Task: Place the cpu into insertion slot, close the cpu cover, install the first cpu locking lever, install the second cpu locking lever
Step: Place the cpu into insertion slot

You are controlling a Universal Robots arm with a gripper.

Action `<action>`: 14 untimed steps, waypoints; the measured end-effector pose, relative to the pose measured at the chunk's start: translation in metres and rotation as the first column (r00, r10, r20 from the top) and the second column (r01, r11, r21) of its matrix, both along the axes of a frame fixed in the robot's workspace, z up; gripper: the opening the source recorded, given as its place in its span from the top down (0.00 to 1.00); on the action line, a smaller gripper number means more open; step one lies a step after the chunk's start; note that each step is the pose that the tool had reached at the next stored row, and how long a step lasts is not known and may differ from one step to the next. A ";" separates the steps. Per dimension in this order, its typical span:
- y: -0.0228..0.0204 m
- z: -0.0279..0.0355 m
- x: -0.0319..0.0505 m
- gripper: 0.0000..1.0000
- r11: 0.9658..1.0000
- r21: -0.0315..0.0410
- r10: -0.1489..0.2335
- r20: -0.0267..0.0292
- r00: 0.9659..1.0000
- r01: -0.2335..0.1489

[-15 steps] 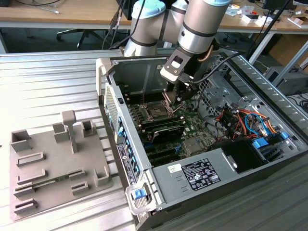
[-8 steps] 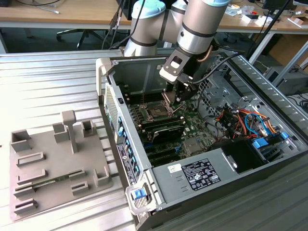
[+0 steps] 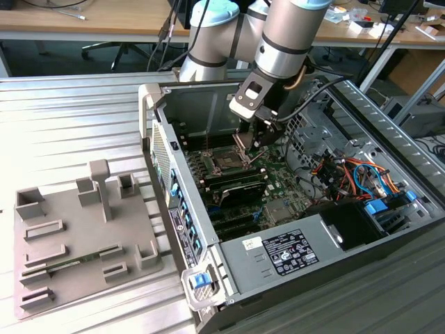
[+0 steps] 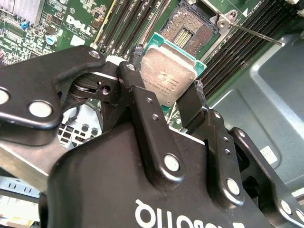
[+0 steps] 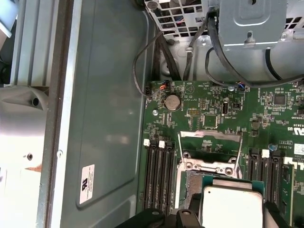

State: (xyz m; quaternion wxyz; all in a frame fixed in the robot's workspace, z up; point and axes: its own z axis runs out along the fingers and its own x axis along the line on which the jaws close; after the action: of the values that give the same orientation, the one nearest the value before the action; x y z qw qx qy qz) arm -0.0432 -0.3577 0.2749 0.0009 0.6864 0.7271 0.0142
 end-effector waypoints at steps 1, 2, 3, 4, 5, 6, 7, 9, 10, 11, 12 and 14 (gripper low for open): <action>0.0000 -0.0001 -0.0002 0.45 1.000 0.000 0.000 0.000 1.000 0.000; 0.0000 -0.0002 -0.0006 0.45 1.000 0.000 0.000 0.000 1.000 0.000; 0.0000 -0.0003 -0.0009 0.45 1.000 0.000 0.000 0.000 1.000 0.000; 0.0000 -0.0003 -0.0011 0.45 1.000 0.000 0.000 0.000 1.000 0.000; 0.0000 -0.0004 -0.0013 0.45 1.000 0.000 0.000 0.000 1.000 0.000; 0.0000 -0.0004 -0.0015 0.45 1.000 0.000 0.000 0.000 1.000 0.000; 0.0000 -0.0005 -0.0017 0.45 1.000 0.000 0.000 0.000 1.000 0.000; 0.0000 -0.0006 -0.0022 0.45 1.000 0.000 0.000 0.000 1.000 0.000; 0.0000 -0.0007 -0.0025 0.45 1.000 0.000 0.000 0.000 1.000 0.000; 0.0000 -0.0008 -0.0030 0.45 1.000 0.000 0.000 0.000 1.000 0.000; 0.0000 -0.0008 -0.0032 0.45 1.000 0.000 0.000 0.000 1.000 0.000; 0.0000 -0.0009 -0.0039 0.45 1.000 0.000 0.000 0.000 1.000 0.000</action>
State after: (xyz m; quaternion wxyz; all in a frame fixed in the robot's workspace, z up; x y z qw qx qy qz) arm -0.0470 -0.3577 0.2740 0.0009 0.6864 0.7271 0.0142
